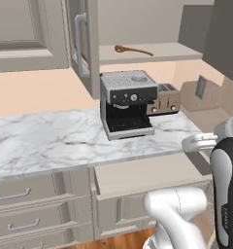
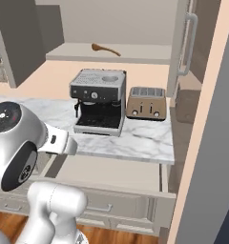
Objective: Organize the utensils by type. Pick up the wooden spoons from the counter and place them in the open cabinet. Then pick up the metallic utensils from the counter and place them in the open drawer.
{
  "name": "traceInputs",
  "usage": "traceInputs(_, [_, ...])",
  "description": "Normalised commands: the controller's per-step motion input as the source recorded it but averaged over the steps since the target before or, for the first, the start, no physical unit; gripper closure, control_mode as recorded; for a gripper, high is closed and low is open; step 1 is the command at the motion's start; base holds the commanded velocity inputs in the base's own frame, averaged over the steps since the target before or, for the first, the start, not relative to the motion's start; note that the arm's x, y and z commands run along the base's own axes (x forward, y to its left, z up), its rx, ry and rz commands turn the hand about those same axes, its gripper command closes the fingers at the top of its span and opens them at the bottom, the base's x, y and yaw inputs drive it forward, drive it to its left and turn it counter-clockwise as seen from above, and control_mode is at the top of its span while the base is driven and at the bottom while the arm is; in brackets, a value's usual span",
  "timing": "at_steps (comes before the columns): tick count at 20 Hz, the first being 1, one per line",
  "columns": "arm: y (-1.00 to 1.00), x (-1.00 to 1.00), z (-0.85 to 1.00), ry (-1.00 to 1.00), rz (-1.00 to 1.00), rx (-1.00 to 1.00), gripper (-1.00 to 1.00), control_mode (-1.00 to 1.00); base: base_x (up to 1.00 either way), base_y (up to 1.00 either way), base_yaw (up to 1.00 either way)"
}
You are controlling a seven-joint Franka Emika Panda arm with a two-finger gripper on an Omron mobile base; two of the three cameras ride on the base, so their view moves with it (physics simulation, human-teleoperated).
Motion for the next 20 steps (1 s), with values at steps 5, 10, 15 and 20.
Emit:
traceInputs(5, [0.0,0.0,0.0,0.0,0.0,0.0,-1.0,1.0,-0.78,-0.03,0.0])
traceInputs(10, [0.0,0.0,0.0,0.0,0.0,0.0,-1.0,1.0,-0.72,0.3,0.19])
traceInputs(15, [0.0,0.0,0.0,0.0,0.0,0.0,-1.0,1.0,-0.51,0.8,0.27])
traceInputs(20, [0.0,0.0,0.0,0.0,0.0,0.0,-1.0,1.0,-0.28,1.0,0.14])
